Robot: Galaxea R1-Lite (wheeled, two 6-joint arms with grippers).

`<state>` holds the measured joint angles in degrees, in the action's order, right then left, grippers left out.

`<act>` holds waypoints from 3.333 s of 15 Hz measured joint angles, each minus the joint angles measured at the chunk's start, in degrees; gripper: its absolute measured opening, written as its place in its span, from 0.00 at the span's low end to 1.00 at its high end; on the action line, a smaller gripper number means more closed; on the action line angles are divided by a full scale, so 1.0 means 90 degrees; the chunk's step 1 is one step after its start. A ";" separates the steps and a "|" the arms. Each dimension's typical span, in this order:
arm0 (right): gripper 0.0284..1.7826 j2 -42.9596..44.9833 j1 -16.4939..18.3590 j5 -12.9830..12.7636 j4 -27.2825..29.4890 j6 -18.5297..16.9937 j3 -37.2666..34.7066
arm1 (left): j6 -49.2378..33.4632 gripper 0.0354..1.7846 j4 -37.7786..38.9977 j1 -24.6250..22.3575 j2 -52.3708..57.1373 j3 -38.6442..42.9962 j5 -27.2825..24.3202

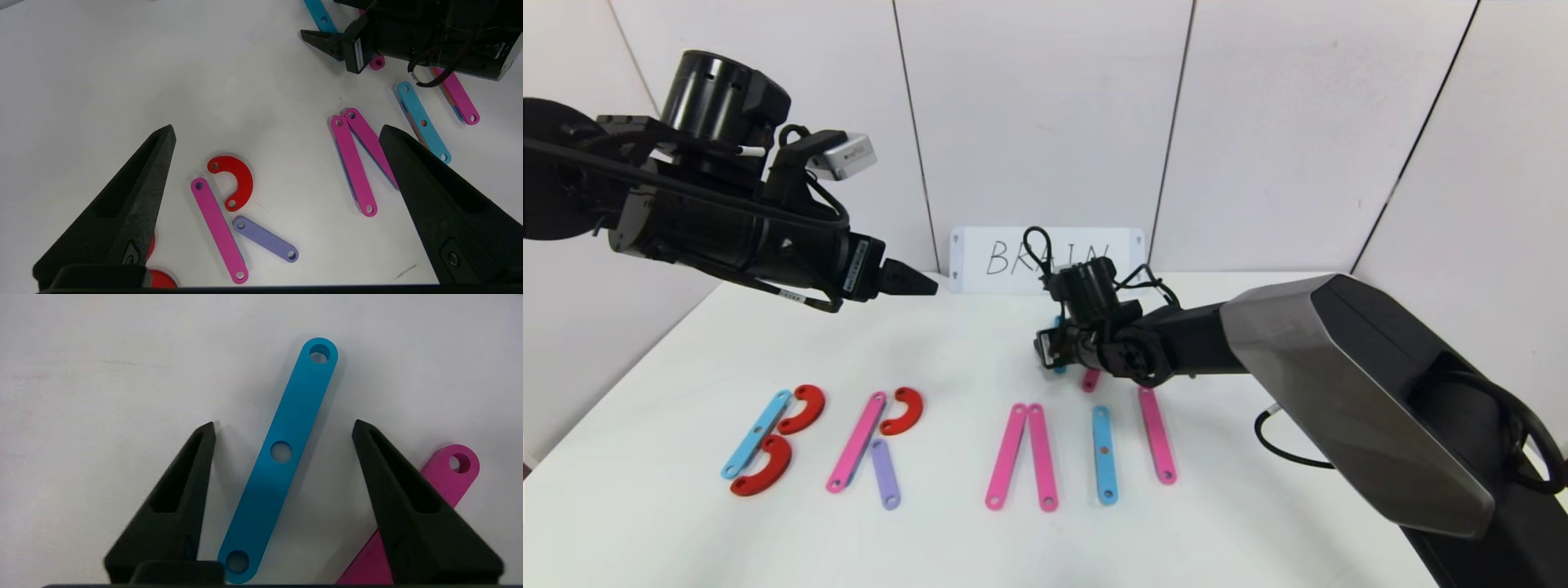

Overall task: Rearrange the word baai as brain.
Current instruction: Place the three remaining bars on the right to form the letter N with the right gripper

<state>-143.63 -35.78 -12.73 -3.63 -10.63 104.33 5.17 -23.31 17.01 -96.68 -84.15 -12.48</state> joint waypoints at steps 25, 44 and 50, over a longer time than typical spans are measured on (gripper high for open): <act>0.14 0.2557 0.0349 0.0581 -0.0362 -0.0026 -0.2373 | -0.0011 0.97 0.0024 0.0003 0.0064 0.0004 -0.0003; 0.14 0.4362 0.1226 0.1784 -0.1884 0.0316 -0.6775 | 0.0019 0.97 0.0015 0.0098 0.0020 0.0092 -0.0003; 0.14 0.4012 0.1311 0.1888 -0.2254 0.0413 -0.6861 | 0.0019 0.97 0.0018 0.0103 0.0020 0.0099 -0.0003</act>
<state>-107.52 -23.98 4.27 -23.92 -6.91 42.58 5.34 -23.15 17.93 -96.50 -83.26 -12.51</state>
